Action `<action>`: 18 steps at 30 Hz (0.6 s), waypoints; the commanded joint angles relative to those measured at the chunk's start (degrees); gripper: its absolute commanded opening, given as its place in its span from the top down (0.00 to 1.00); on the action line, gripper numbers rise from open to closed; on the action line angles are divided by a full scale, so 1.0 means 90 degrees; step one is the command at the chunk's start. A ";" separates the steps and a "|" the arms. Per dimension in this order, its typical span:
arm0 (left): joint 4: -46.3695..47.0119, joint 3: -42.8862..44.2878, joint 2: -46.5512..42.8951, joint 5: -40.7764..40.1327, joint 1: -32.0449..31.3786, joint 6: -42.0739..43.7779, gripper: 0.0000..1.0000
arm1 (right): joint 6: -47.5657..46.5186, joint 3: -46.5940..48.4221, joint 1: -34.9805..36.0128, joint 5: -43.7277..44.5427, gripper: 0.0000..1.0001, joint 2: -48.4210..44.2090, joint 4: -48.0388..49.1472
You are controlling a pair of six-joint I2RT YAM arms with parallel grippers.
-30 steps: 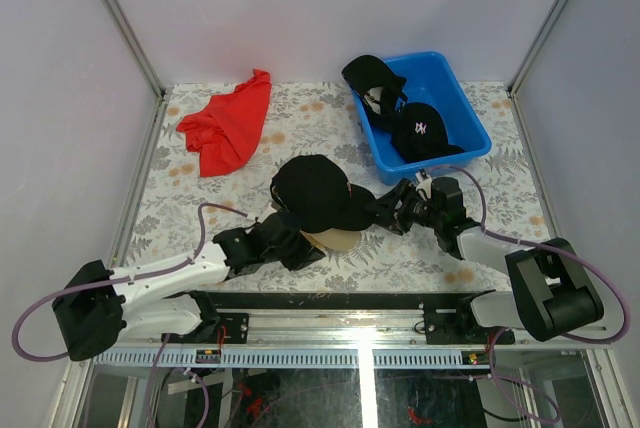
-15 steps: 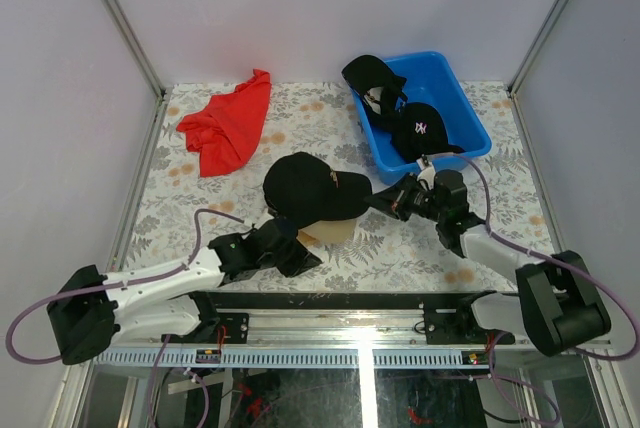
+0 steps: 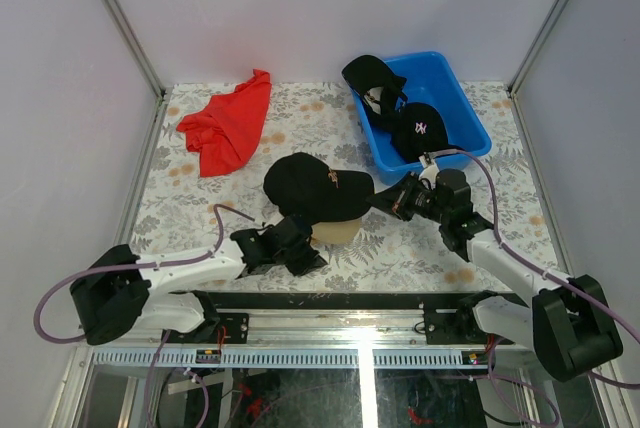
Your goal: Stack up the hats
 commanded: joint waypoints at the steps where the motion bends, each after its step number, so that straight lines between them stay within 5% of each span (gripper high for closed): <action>1: 0.0579 0.0450 0.0366 -0.0053 -0.0083 0.0260 0.94 | -0.0432 0.0197 0.0147 0.0258 1.00 -0.0156 -0.0542; 8: 0.0699 0.0634 0.0173 -0.0999 -0.0160 0.0237 0.96 | -0.0343 0.0122 0.0180 0.0310 1.00 -0.0377 -0.0732; 18: 0.1168 0.0615 0.0583 -0.0932 -0.0178 0.0145 0.96 | -0.0244 -0.0012 0.0476 0.0425 1.00 -0.0513 -0.0875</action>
